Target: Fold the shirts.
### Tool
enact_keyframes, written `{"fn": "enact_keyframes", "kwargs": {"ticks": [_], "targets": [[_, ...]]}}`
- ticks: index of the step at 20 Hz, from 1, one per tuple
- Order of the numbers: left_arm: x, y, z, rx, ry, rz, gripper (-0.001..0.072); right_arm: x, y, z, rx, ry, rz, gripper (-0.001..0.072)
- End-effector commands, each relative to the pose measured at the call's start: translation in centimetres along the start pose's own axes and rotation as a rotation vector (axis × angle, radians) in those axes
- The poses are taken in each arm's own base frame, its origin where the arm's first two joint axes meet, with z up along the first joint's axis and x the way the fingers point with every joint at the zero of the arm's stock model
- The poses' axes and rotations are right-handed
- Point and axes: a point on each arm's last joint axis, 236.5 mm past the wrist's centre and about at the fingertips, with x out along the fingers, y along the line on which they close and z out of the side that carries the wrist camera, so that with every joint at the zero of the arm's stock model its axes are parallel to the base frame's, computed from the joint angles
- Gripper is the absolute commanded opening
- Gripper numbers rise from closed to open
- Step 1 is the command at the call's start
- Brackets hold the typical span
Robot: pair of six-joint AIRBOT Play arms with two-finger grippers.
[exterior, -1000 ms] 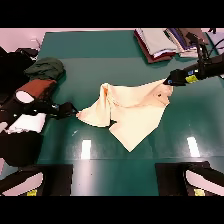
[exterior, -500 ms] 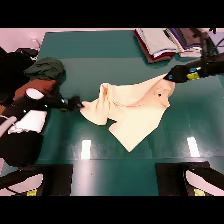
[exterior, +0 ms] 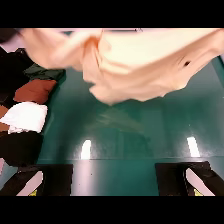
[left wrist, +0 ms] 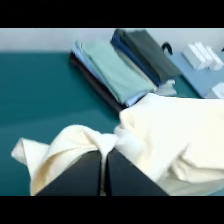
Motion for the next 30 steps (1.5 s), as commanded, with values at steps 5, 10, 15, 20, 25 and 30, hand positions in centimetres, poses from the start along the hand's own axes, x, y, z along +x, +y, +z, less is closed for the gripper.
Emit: {"fn": "enact_keyframes", "kwargs": {"ticks": [5, 10, 15, 20, 25, 30], "targets": [[-9.3, -8.6, 5.8, 0.216, -0.154, -0.003, 0.0024, -7.3, 0.7, 4.0, -0.075, -0.099, -0.11, 0.0013], [-2.1, -0.6, -7.0, -0.065, 0.247, 0.009, 0.0024, 1.5, 1.0, -2.7, 0.059, 0.193, 0.112, 0.0013], [2.2, 9.0, -24.3, -0.352, 0.504, 0.14, 0.0024, 11.8, -3.8, -15.8, 0.158, 0.623, 0.051, 0.0012], [6.6, 17.1, -27.8, -0.39, 0.457, 0.285, 0.0024, 20.1, -7.9, -20.2, 0.227, 0.668, -0.005, 0.0013], [9.9, 19.9, -26.5, -0.393, 0.456, 0.289, 0.0035, 24.0, -10.2, -16.2, 0.209, 0.542, -0.034, 0.0099], [9.6, 19.6, -22.1, -0.249, 0.454, 0.293, 0.0527, 21.9, -12.4, -15.7, 0.232, 0.582, -0.06, 0.0445]]}}
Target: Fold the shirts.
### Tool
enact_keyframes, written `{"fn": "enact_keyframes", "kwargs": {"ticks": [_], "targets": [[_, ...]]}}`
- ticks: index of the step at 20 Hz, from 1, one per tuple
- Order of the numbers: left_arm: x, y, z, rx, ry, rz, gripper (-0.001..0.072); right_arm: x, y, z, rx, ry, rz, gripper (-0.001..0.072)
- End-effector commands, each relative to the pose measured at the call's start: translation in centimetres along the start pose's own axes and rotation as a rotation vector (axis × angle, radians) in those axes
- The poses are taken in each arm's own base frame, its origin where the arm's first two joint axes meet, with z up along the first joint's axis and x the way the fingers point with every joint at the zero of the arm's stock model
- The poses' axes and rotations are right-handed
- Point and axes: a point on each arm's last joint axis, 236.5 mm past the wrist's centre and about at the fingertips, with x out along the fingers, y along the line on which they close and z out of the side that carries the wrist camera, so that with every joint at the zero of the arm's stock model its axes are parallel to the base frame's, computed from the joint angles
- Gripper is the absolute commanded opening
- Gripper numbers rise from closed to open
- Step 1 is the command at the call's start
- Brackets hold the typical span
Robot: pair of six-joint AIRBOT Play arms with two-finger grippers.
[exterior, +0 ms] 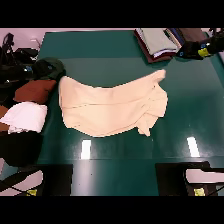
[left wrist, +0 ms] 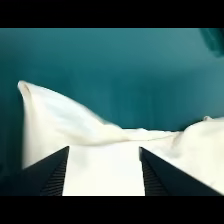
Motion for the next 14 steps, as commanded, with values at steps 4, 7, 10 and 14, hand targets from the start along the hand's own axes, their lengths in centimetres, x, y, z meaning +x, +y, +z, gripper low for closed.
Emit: {"fn": "enact_keyframes", "kwargs": {"ticks": [4, 7, 10, 14], "targets": [[-2.3, 2.0, -5.2, 0.063, 0.269, 0.12, 0.0528, -1.7, -2.4, -6.8, 0.069, 0.144, -0.021, 0.0445], [-1.5, 4.1, -12.1, -0.022, 0.437, 0.141, 0.0528, -1.2, -2.0, -12.2, 0.105, 0.236, -0.012, 0.0445], [-0.4, 6.6, -17.9, -0.12, 0.51, 0.184, 0.0529, 0.2, -1.9, -16.5, 0.137, 0.316, -0.002, 0.0445], [1.3, 9.2, -18.7, -0.162, 0.416, 0.247, 0.0531, 2.1, -1.1, -19.1, 0.194, 0.361, 0.056, 0.0445]]}}
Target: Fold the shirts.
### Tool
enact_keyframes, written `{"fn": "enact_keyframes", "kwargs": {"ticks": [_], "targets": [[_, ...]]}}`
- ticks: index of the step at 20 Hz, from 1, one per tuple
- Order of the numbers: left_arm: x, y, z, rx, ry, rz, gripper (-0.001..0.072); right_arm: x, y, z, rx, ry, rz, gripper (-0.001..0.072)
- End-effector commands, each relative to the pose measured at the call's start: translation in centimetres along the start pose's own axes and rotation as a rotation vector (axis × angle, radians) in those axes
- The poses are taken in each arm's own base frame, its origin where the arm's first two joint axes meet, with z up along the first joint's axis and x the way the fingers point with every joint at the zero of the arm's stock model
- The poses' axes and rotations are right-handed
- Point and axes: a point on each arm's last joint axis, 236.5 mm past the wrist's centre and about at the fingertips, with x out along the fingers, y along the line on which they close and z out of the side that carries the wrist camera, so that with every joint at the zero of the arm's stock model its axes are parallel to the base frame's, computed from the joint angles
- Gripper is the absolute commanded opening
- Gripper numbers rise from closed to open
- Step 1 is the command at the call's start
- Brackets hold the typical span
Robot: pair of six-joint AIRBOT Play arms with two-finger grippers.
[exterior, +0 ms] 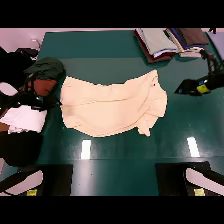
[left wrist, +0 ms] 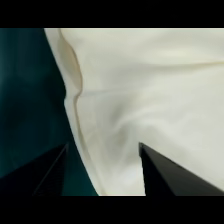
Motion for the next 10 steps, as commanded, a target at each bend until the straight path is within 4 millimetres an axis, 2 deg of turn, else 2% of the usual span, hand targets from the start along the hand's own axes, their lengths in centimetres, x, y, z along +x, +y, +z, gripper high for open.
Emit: {"fn": "enact_keyframes", "kwargs": {"ticks": [1, 3, 8, 10], "targets": [[1.5, 1.7, 0.9, -0.057, -0.092, 0.034, 0.0531, 2.2, 0.6, -2.0, 0.044, 0.047, 0.06, 0.0445], [1.6, 1.8, 2.3, -0.071, -0.149, 0.033, 0.0531, 2.7, 0.7, -2.1, 0.058, 0.043, 0.076, 0.0445], [5.3, 0.4, 1.8, -0.11, -0.092, -0.089, 0.053, 2.8, 0.6, -1.7, 0.06, 0.021, 0.069, 0.0445], [5.8, -0.1, 2.7, -0.126, -0.119, -0.126, 0.0528, 2.8, 0.4, -1.4, 0.06, 0.01, 0.065, 0.0445]]}}
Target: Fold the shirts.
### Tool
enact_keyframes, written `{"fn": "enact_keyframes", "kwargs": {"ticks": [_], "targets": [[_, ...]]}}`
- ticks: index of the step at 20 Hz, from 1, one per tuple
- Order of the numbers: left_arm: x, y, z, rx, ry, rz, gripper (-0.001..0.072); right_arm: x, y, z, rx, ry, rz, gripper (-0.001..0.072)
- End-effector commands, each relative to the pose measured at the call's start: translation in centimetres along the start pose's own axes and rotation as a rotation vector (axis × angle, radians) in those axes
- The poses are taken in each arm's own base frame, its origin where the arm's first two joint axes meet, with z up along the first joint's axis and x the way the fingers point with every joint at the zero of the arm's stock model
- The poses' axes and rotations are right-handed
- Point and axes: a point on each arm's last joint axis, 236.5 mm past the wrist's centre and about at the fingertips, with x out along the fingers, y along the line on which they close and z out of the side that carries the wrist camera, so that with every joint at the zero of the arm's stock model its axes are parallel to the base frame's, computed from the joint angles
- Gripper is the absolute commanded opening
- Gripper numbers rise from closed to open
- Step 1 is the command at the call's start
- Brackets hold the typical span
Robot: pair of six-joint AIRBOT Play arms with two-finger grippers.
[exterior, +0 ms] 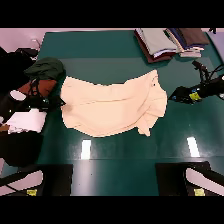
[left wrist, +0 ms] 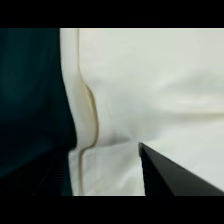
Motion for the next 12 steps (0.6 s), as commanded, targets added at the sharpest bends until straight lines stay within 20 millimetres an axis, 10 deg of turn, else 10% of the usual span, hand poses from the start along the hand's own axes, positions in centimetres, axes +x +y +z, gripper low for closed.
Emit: {"fn": "enact_keyframes", "kwargs": {"ticks": [1, 4, 12], "targets": [[1.2, -0.9, 1.6, -0.027, -0.052, -0.06, 0.0524, 0.1, -0.3, 0.6, 0.002, -0.03, -0.008, 0.0445], [0.1, -2.0, 4.0, 0.001, -0.102, -0.075, 0.0028, 0.6, -1.2, 1.2, 0.027, -0.035, -0.013, 0.0445], [-2.4, -5.4, 6.8, 0.096, -0.119, -0.136, 0.0025, 6.7, -7.7, 2.0, 0.206, 0.046, 0.025, 0.052]]}}
